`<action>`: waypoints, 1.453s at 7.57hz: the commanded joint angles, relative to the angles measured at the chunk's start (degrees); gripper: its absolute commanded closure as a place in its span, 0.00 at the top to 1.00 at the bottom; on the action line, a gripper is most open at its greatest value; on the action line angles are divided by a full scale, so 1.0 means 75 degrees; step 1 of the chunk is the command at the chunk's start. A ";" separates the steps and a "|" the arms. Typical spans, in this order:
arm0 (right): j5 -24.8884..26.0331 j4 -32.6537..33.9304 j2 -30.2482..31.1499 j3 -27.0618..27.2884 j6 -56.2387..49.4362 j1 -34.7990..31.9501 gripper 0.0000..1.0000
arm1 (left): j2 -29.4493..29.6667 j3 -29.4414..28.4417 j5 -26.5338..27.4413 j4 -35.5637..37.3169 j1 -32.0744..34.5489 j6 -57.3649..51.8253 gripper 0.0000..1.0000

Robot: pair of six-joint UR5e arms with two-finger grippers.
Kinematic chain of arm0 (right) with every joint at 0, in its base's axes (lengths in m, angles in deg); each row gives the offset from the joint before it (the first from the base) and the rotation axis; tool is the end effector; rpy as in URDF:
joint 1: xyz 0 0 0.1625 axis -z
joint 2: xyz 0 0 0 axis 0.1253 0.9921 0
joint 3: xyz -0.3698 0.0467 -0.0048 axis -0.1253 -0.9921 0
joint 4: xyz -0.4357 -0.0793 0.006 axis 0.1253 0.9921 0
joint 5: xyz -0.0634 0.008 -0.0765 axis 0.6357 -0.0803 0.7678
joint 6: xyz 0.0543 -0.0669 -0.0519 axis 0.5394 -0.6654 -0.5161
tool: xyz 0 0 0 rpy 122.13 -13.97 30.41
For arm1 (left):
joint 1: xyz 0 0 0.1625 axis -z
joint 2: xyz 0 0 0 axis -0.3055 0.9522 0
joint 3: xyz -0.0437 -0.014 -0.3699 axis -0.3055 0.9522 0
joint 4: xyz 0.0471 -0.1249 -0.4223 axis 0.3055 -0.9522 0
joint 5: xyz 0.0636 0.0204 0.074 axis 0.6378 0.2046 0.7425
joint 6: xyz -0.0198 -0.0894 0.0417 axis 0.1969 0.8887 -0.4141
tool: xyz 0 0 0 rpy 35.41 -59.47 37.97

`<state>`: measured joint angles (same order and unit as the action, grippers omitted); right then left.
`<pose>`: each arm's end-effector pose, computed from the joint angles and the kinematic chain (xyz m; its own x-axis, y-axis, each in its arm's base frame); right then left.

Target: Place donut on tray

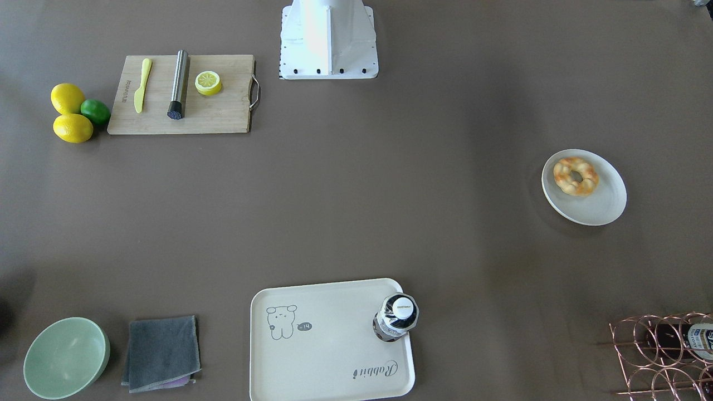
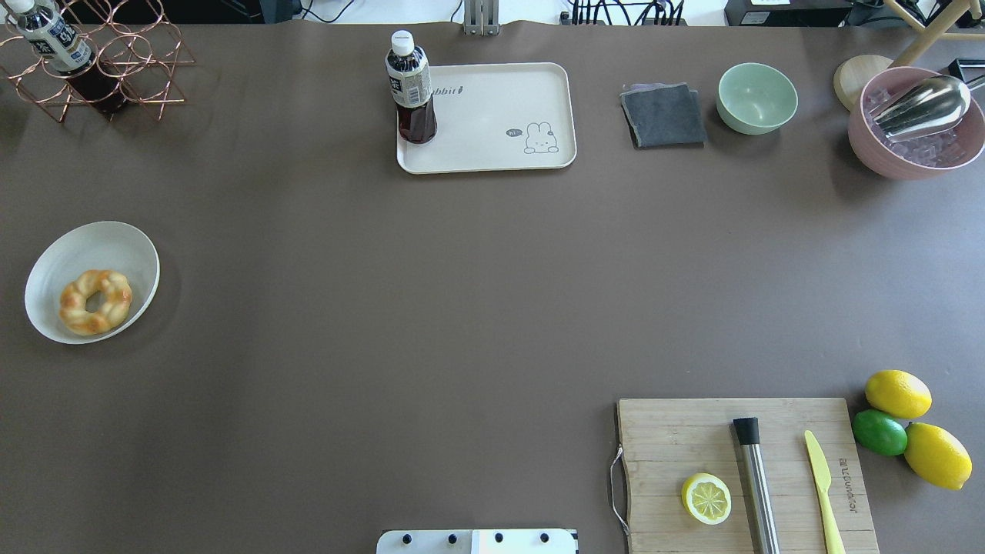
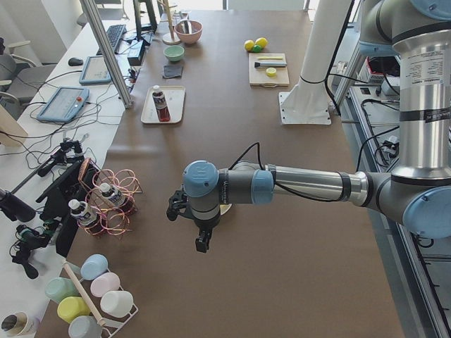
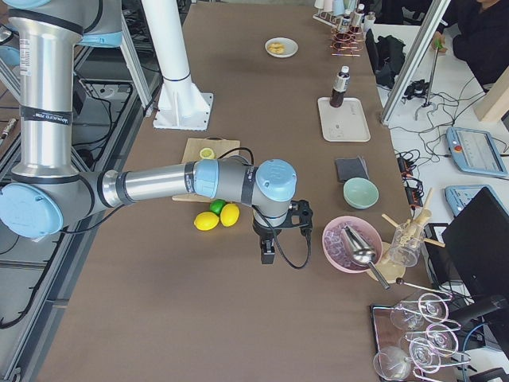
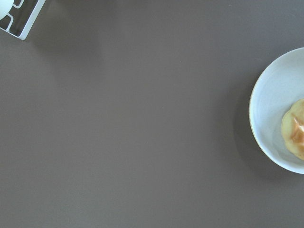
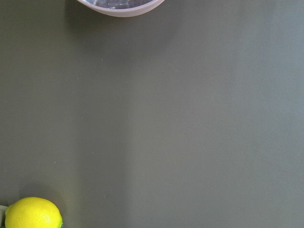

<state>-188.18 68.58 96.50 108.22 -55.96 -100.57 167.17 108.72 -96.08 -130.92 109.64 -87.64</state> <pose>0.0902 -0.4634 0.5364 0.7015 -0.1074 0.7045 0.1056 0.9933 0.0463 -0.0786 -0.4794 0.5707 0.7017 0.2078 -0.6815 -0.1431 0.9781 0.1510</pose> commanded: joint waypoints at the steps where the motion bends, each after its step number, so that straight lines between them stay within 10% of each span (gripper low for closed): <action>1: 0.0041 -0.0003 0.0027 0.0004 0.0165 0.0087 1.00 | -0.0122 -0.0108 -0.0004 -0.0471 0.0023 -0.0179 0.98; 11: 0.0053 -0.0027 -0.0089 -0.0125 0.0165 0.0122 1.00 | -0.0135 0.0090 0.0265 -0.0499 0.0445 -0.0110 0.98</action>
<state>-187.91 68.30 96.12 107.43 -54.70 -99.73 166.08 108.38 -94.09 -134.68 112.97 -88.54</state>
